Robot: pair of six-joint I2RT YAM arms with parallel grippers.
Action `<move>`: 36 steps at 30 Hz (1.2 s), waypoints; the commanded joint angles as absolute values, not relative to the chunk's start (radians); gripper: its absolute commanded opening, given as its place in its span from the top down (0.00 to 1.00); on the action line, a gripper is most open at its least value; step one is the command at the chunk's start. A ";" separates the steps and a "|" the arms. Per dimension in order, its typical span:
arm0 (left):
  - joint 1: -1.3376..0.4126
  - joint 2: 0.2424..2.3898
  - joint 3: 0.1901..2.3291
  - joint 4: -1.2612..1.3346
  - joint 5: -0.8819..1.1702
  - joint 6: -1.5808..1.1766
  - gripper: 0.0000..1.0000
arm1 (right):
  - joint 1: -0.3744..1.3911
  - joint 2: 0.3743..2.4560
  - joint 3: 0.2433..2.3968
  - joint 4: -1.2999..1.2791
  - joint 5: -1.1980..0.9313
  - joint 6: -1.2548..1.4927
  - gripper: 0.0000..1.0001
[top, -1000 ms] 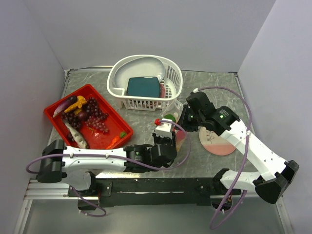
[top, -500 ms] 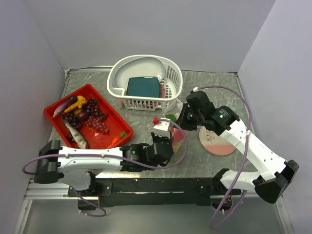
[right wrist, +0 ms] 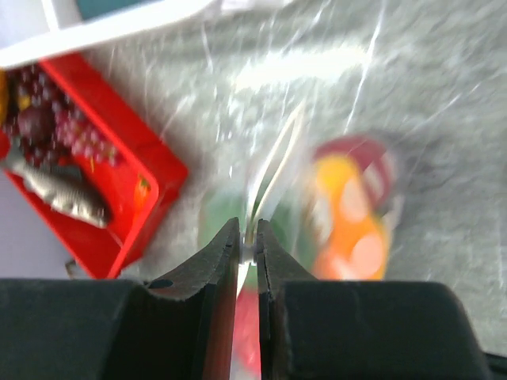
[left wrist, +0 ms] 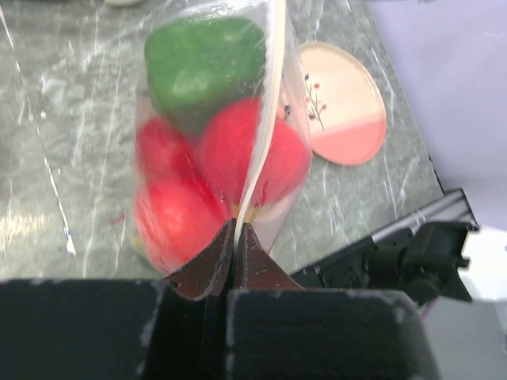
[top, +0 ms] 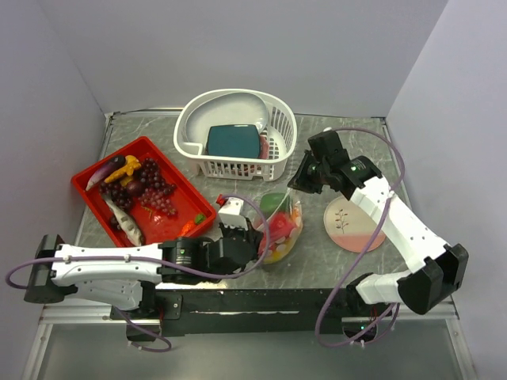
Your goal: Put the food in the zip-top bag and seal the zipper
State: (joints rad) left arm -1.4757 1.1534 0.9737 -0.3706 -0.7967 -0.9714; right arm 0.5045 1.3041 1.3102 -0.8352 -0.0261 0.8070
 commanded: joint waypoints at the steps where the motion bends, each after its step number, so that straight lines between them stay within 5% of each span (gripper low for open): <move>1: -1.511 1.075 0.943 -0.459 -0.732 -1.040 0.99 | 0.425 1.324 1.384 -0.709 0.133 0.761 1.00; 17: -1.491 1.134 0.991 -0.318 -0.594 -0.974 0.99 | 0.347 1.270 1.422 -0.752 0.177 0.683 1.00; 18: -1.480 1.140 0.991 -0.340 -0.594 -1.003 0.81 | 0.354 1.272 1.419 -0.738 0.166 0.678 1.00; 23: -1.315 1.137 0.953 -0.400 -0.536 -1.090 0.77 | 0.466 1.365 1.391 -0.669 0.136 0.696 1.00; 28: -1.125 1.068 0.870 -0.377 -0.448 -1.086 0.58 | 0.623 1.554 1.491 -0.657 0.132 0.704 1.00; 31: -1.089 1.048 0.897 -0.426 -0.482 -1.060 0.31 | 0.649 1.563 1.519 -0.641 0.114 0.684 0.90; 33: -1.075 1.039 0.916 -0.442 -0.497 -1.045 0.11 | 0.658 1.539 1.525 -0.634 0.095 0.661 0.71; 36: -1.049 1.019 0.942 -0.448 -0.500 -1.006 0.02 | 0.669 1.476 1.528 -0.634 0.087 0.629 0.42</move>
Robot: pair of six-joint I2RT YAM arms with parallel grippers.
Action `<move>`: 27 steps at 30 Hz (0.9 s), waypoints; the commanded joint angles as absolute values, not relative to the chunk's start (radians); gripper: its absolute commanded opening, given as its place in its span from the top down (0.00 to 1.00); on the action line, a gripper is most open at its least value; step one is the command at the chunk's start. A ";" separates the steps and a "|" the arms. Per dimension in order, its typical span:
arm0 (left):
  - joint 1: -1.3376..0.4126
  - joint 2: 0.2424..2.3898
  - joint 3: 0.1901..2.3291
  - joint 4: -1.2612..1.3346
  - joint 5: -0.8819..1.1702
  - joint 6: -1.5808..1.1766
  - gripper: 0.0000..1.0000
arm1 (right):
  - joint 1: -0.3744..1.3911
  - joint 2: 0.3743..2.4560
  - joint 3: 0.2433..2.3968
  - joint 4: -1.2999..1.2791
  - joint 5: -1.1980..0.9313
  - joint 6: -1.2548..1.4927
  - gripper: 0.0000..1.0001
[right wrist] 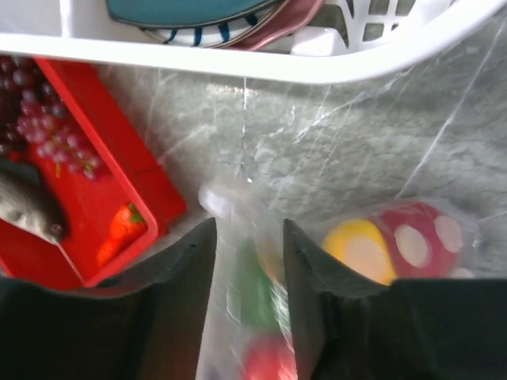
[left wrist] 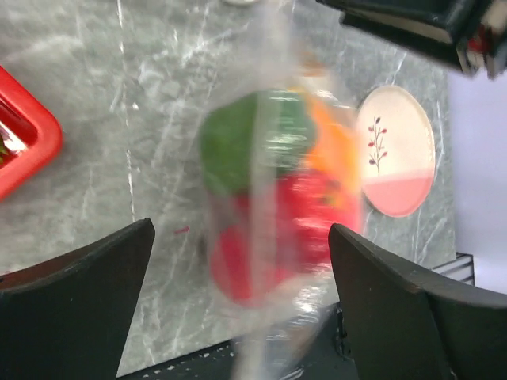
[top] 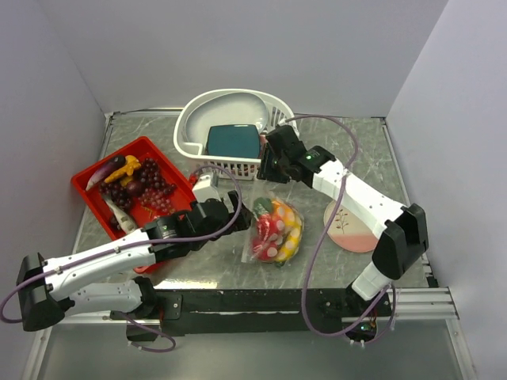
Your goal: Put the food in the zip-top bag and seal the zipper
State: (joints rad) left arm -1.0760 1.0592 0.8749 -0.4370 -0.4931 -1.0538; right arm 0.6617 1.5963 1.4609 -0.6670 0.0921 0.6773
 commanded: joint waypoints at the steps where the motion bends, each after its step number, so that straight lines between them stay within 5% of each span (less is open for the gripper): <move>1: -1.043 1.017 0.951 -0.451 -0.505 -0.996 0.03 | 0.667 1.454 1.513 -0.630 0.087 0.623 0.35; 4: -1.039 1.023 1.002 -0.477 -0.512 -0.962 0.03 | 0.667 1.353 1.477 -0.624 0.107 0.603 0.01; 16: -1.038 1.015 1.023 -0.463 -0.555 -0.910 0.03 | 0.669 0.870 0.985 -0.462 0.133 0.629 0.00; 27: -1.037 1.015 0.994 -0.451 -0.555 -0.919 0.03 | 0.670 0.775 0.946 -0.512 0.183 0.635 0.00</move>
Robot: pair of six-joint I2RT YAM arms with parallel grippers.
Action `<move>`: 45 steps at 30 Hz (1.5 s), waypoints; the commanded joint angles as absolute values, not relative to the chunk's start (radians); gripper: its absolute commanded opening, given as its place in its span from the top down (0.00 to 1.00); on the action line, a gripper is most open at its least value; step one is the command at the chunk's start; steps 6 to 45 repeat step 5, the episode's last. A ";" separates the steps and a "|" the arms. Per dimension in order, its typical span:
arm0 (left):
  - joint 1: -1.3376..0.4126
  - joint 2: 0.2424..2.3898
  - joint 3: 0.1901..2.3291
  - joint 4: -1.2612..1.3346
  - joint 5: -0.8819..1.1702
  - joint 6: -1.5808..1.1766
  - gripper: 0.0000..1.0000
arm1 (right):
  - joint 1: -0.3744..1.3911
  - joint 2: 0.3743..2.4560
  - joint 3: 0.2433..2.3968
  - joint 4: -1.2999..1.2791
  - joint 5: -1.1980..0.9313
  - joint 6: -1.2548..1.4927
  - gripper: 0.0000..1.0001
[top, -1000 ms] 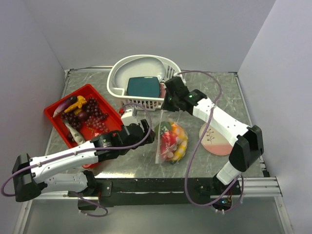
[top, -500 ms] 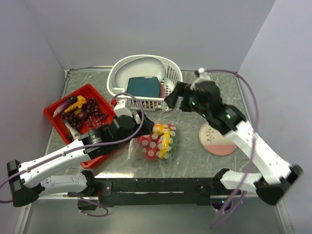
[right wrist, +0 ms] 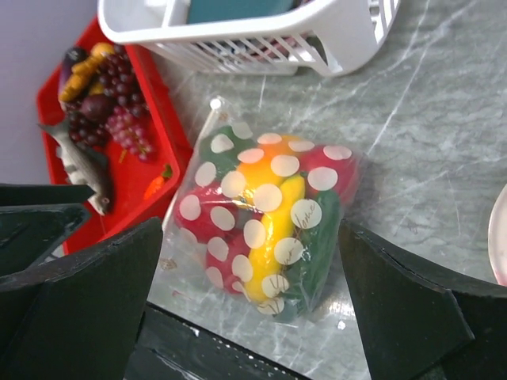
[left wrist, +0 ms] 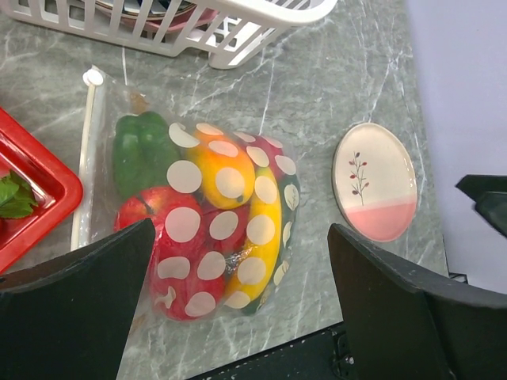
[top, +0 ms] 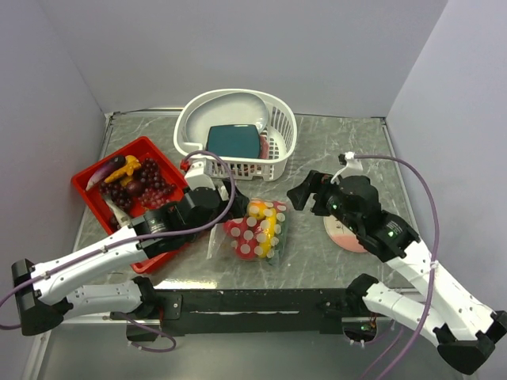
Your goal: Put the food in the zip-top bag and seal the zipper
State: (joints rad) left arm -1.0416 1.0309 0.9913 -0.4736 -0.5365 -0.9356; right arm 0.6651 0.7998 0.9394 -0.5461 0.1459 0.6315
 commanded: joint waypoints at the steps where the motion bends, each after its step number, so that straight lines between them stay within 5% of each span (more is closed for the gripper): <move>1: -1.037 1.014 0.997 -0.456 -0.567 -0.925 0.03 | 0.667 0.776 0.950 -0.514 0.184 0.637 0.00; 45: -1.038 0.997 0.985 -0.446 -0.604 -0.925 0.03 | 0.669 0.790 0.968 -0.520 0.183 0.629 0.00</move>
